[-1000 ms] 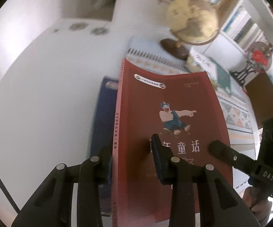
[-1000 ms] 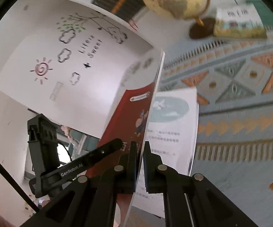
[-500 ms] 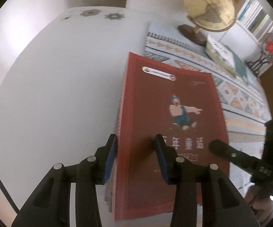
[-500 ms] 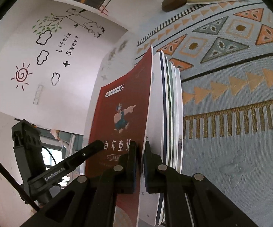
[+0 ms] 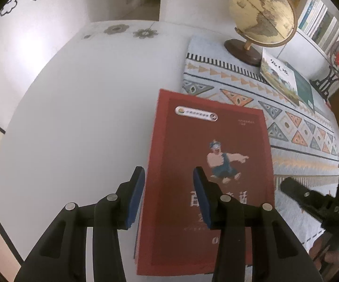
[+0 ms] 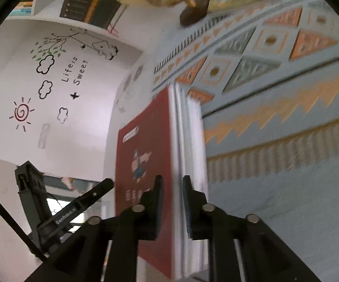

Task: Organize books
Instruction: 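Lower the red book against the book stack and open both grippers, then move both grippers to the dark green book beside the rabbit-cover book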

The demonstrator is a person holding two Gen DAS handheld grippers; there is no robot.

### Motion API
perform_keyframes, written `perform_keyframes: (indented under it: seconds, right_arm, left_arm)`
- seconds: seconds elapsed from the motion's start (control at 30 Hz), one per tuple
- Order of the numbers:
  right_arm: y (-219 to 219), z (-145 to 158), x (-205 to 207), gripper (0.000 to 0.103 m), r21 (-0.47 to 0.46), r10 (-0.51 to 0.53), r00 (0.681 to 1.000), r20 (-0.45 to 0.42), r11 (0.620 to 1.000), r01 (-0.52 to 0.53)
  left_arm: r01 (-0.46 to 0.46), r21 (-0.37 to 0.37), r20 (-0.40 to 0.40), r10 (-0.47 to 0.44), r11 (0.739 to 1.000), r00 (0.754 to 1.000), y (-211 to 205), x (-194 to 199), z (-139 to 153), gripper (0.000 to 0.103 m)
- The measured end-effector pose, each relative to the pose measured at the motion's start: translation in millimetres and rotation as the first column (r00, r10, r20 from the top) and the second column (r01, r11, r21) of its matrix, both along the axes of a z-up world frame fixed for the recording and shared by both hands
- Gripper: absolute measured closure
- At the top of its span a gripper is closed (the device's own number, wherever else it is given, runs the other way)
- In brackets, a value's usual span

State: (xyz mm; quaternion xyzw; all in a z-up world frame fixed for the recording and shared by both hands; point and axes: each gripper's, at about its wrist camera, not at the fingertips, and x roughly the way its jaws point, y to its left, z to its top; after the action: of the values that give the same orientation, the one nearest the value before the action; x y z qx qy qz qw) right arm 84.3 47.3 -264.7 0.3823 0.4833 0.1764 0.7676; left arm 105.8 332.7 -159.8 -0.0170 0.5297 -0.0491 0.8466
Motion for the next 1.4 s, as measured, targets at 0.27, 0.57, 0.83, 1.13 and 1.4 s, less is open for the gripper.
perform_keyframes:
  seconds: [0.27, 0.57, 0.83, 1.13, 1.4]
  right_arm:
    - [-58.6, 53.0, -6.8, 0.046, -0.236, -0.019, 0.962, 0.274, 0.968, 0.086]
    - [-164.6, 68.1, 7.8, 0.028, -0.293, -0.178, 0.932, 0.315, 0.916, 0.274]
    - [-263.0, 55.0, 49.6, 0.028, -0.272, -0.311, 0.908, 0.282, 0.881, 0.387]
    - [-321.1, 10.2, 117.8, 0.028, -0.211, -0.309, 0.922, 0.233, 0.909, 0.358]
    - [-337.9, -20.7, 163.0, 0.028, -0.104, -0.34, 0.923, 0.182, 0.927, 0.361]
  left_arm:
    - [0.07, -0.05, 0.046, -0.067, 0.996, 0.997, -43.5, 12.3, 19.9, 0.063]
    - [0.121, -0.074, 0.071, -0.116, 0.99, 0.991, -140.2, 47.4, 39.5, 0.061]
    - [0.216, -0.102, 0.116, -0.204, 0.971, 0.972, -263.0, 93.7, 33.2, 0.037]
    - [0.247, -0.061, 0.051, -0.244, 0.967, 0.968, -364.2, 167.2, -24.6, 0.037]
    - [0.309, 0.045, 0.068, -0.311, 0.95, 0.948, -423.0, 201.4, -49.6, 0.037]
